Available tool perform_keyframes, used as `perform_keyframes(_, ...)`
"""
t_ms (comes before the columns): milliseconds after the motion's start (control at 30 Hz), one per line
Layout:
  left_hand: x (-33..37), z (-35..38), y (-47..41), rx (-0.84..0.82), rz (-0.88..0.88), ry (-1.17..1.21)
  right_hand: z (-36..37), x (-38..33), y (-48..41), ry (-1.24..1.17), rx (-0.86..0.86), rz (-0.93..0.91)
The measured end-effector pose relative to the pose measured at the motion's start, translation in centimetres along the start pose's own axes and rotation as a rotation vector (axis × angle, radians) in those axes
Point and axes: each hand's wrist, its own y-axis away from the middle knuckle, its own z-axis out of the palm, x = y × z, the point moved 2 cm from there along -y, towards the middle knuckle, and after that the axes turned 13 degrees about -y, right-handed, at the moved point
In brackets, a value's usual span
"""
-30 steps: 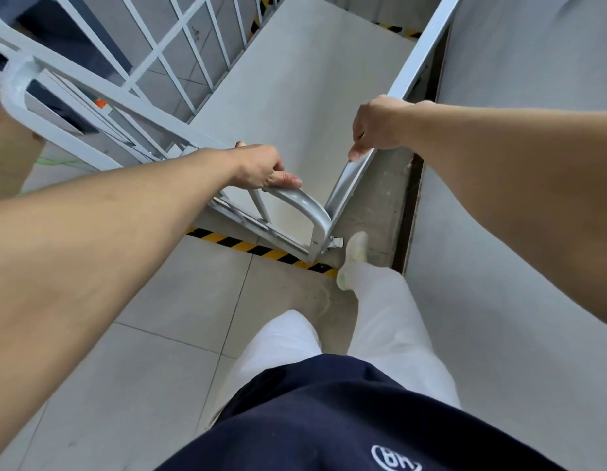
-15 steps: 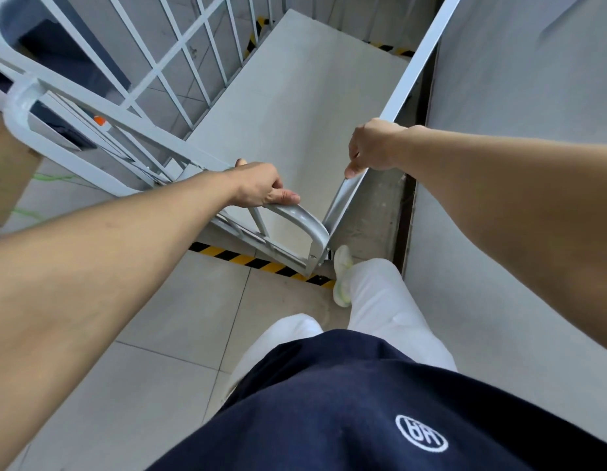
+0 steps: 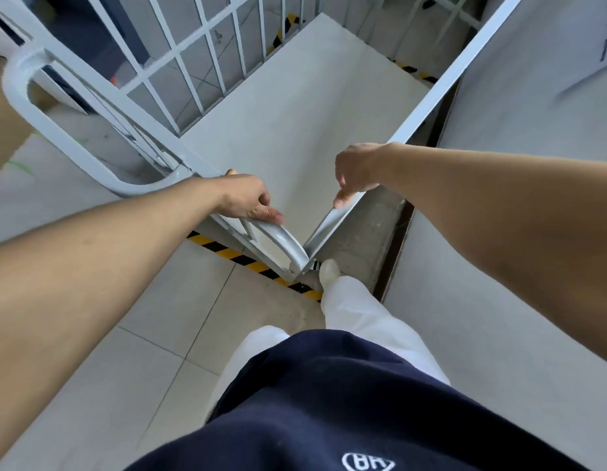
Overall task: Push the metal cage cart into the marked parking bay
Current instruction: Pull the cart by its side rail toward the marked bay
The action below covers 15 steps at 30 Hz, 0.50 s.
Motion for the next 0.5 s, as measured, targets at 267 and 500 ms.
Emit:
perform_keyframes(267,0.1,-0.6,0.3,-0.083,-0.127,0.152,-0.8,1.2,-1.3,0.019,-0.051,-0.077)
perform_keyframes(500,0.2,-0.5,0.4,-0.07,-0.145,0.137,-0.1,1.6,-1.3,-0.015,0.014,-0.094)
